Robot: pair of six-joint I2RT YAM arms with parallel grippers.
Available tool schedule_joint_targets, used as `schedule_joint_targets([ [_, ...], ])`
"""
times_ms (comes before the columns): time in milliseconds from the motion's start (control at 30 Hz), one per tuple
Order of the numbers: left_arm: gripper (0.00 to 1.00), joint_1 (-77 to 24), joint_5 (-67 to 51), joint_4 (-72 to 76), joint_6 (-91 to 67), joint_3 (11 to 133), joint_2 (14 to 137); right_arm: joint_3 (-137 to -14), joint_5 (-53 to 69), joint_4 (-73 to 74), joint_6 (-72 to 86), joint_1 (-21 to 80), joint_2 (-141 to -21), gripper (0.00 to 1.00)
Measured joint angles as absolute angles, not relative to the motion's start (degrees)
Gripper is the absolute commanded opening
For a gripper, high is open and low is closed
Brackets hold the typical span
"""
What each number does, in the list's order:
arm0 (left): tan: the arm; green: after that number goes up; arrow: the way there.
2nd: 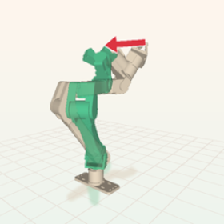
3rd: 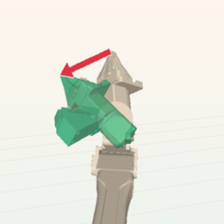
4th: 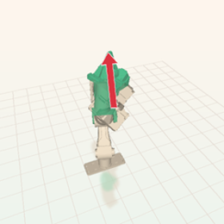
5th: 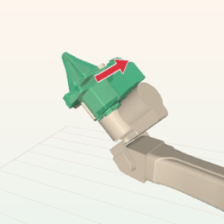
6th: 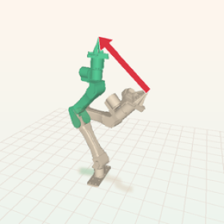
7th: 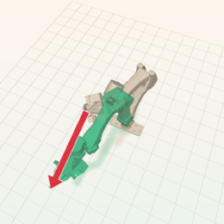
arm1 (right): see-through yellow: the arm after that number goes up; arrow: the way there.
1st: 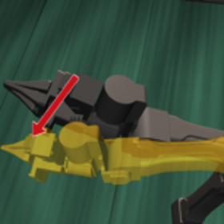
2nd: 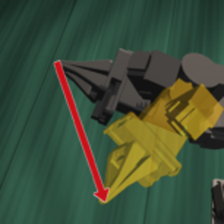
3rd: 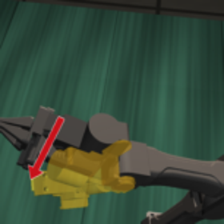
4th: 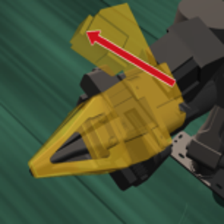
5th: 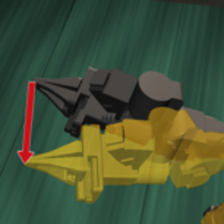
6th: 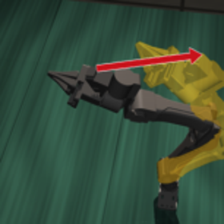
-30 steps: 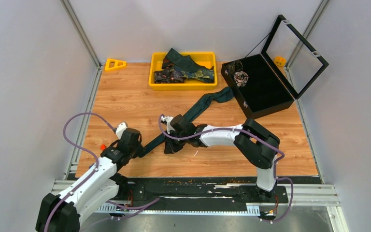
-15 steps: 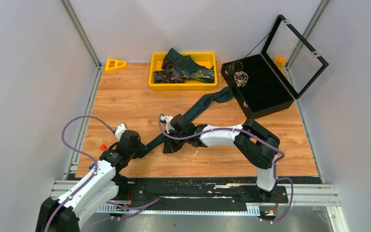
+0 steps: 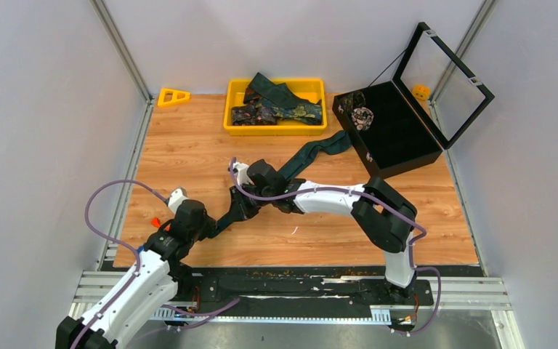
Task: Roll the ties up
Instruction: Roll the tie at the center of the board.
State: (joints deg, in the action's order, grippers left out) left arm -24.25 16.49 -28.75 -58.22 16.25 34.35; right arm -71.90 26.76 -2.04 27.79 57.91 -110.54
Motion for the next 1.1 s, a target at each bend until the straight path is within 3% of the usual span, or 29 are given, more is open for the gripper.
schedule_joint_targets([
  [400, 0.2, -24.3, 18.4, -32.6, -59.0, 16.1, 30.0, -77.5, 28.9, -2.3, 30.5, 58.8, -116.8, 0.14],
  [700, 0.0, -24.2, 20.5, -35.9, -59.3, 16.1, 26.8, -82.7, 29.5, -0.9, 31.1, 60.0, -119.7, 0.16],
  [1100, 0.0, -24.2, 20.1, -35.7, -59.4, 14.9, 26.4, -86.8, 29.5, 1.8, 31.5, 60.3, -123.5, 0.17],
])
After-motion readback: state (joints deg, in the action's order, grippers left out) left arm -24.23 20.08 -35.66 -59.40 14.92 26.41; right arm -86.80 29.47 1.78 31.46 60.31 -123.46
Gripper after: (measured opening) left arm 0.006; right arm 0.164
